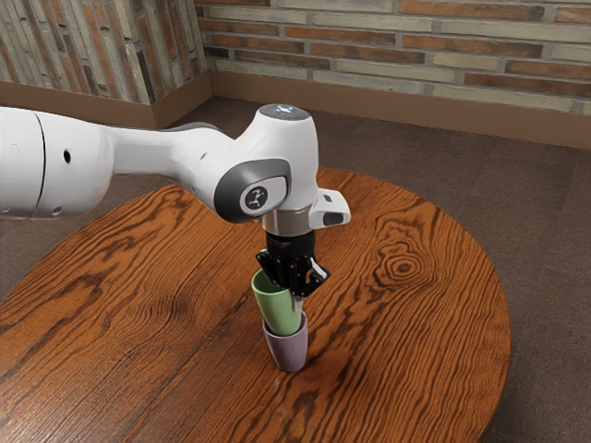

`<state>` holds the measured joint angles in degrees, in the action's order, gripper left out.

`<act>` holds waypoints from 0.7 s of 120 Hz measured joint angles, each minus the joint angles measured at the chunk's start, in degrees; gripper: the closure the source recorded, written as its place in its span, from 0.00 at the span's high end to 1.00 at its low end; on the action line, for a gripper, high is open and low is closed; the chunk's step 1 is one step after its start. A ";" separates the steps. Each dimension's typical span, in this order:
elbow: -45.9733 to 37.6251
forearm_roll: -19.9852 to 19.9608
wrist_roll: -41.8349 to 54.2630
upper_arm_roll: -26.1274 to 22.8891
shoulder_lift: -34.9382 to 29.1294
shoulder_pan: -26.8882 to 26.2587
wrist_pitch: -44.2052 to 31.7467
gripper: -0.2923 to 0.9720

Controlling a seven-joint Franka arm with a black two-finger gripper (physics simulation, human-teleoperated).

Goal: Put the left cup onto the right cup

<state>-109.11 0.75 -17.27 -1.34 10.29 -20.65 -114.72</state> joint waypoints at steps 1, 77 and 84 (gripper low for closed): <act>0.00 0.00 0.00 0.00 0.00 0.00 0.00 0.15; -0.11 -0.57 -0.08 0.02 -0.08 -0.01 0.24 0.71; -0.09 -0.57 -0.09 0.02 -0.12 -0.01 0.28 0.72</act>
<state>-109.19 0.18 -17.36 -1.32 10.18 -20.65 -114.44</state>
